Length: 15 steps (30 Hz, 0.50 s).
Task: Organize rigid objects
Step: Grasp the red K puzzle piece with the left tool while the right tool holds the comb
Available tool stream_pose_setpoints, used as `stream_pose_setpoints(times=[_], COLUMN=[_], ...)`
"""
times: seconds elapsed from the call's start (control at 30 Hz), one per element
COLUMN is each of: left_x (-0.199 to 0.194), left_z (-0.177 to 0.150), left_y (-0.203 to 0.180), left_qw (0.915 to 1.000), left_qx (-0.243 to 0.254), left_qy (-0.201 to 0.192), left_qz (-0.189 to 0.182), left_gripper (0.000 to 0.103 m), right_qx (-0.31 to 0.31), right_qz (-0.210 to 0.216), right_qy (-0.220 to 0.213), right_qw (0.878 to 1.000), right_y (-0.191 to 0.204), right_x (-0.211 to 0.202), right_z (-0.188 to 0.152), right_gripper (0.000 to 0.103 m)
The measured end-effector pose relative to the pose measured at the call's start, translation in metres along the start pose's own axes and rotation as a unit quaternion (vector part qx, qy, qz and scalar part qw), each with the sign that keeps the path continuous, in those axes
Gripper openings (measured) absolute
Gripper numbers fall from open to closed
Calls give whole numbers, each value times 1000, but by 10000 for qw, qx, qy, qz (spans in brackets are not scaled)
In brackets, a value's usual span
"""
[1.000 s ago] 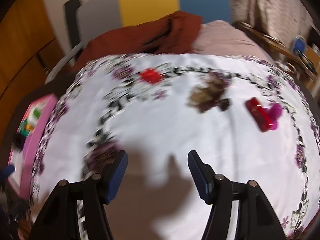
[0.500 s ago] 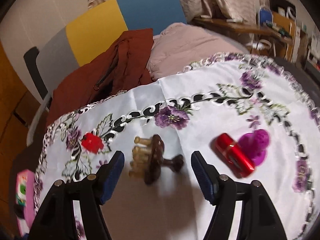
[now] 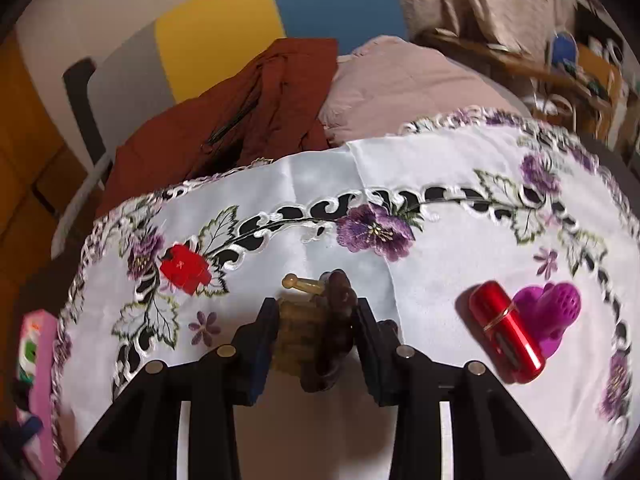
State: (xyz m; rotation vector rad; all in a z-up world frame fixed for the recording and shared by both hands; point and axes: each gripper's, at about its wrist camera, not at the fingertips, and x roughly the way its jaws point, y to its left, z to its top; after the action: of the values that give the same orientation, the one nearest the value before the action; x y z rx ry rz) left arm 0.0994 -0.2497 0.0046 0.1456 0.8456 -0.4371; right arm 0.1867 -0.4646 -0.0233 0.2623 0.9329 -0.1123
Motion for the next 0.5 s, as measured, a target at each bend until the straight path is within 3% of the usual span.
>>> stream_pose_setpoints(times=[0.23,0.5], left_x=[37,103], left_z=[44,93], left_y=[-4,-16], left_qw=[9998,9980], left_qx=[-18,266], left_qy=[9,209], left_qz=[193,534], left_gripper=[103,103], right_qx=[316,516], right_qz=[182,72], right_qy=[-96,147], right_qw=[9993,9985], right_y=[-10,-20], right_x=[-16,-9], right_z=[6,4], right_gripper=[36,36])
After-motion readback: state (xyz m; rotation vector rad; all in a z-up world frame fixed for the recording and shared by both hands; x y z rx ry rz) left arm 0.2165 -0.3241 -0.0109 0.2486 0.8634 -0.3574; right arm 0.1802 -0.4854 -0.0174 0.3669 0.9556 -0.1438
